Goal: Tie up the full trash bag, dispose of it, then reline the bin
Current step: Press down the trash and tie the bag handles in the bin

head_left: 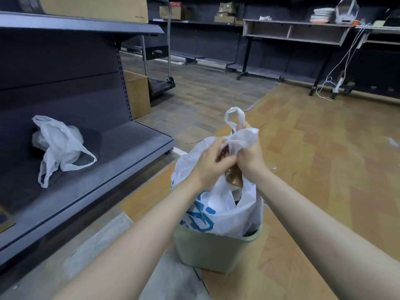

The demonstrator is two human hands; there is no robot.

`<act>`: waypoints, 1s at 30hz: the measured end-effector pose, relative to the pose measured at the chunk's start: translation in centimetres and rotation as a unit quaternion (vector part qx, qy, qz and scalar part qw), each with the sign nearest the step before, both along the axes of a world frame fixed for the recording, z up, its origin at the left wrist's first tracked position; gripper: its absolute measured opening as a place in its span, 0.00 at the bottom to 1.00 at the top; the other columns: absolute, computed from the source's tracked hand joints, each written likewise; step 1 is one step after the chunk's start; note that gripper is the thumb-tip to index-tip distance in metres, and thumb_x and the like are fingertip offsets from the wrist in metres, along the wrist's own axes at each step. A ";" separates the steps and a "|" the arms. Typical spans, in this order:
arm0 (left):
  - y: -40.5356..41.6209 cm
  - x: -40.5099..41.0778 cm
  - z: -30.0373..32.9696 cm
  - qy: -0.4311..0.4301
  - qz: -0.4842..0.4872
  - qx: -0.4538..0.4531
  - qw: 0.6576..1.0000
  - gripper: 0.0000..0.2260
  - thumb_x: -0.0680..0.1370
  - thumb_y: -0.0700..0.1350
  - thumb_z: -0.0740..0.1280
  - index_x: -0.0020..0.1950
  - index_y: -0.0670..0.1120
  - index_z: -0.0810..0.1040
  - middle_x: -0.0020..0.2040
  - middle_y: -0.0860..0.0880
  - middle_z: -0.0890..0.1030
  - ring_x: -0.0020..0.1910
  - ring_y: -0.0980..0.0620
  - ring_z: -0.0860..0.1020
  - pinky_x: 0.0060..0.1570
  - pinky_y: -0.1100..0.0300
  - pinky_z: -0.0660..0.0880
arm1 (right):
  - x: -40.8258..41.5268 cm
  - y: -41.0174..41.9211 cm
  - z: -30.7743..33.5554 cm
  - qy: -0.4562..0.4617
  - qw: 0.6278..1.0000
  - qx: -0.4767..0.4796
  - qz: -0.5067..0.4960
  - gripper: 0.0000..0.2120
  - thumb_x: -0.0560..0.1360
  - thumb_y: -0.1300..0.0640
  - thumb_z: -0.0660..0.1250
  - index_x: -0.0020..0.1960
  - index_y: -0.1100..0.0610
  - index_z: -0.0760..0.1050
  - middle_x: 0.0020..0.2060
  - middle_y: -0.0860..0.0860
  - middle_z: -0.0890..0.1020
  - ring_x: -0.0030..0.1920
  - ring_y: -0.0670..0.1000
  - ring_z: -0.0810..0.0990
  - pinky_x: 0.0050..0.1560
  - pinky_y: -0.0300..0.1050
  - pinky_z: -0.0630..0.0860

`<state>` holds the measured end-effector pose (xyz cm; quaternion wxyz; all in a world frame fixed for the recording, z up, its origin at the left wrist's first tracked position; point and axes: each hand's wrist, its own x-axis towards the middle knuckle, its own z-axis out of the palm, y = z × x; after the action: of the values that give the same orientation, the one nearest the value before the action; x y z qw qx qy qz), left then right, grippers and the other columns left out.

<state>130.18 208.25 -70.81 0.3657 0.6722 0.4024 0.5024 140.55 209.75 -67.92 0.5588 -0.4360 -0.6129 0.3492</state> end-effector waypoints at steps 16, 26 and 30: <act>0.8 1.9 0.5 -0.178 0.156 -0.037 0.971 0.17 0.83 0.42 0.52 0.51 0.39 0.79 0.45 0.52 0.83 0.45 0.62 0.78 0.49 0.69 0.73 | -0.3 1.3 -4.6 -0.308 0.951 -0.023 0.027 0.13 0.73 0.55 0.51 0.43 0.60 0.72 0.39 0.56 0.80 0.44 0.58 0.77 0.43 0.51 0.72; 1.3 2.8 0.3 -0.187 0.159 -0.066 0.967 0.17 0.83 0.44 0.51 0.46 0.37 0.75 0.38 0.51 0.80 0.41 0.55 0.77 0.44 0.69 0.72 | 1.1 1.4 -2.5 0.014 0.995 -0.029 -0.094 0.17 0.81 0.61 0.51 0.36 0.61 0.70 0.21 0.42 0.70 0.26 0.42 0.67 0.36 0.41 0.66; 1.2 3.9 0.1 -0.142 0.130 -0.048 0.980 0.17 0.84 0.43 0.51 0.41 0.39 0.73 0.32 0.48 0.79 0.34 0.53 0.78 0.37 0.64 0.73 | 1.7 1.8 -1.2 0.045 0.988 -0.043 -0.143 0.20 0.77 0.46 0.50 0.35 0.59 0.67 0.24 0.47 0.65 0.27 0.49 0.64 0.34 0.50 0.66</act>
<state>134.10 209.42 -70.69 0.3824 0.5171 0.4541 0.6165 142.27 211.51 -69.08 0.6109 -0.5263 -0.5030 0.3112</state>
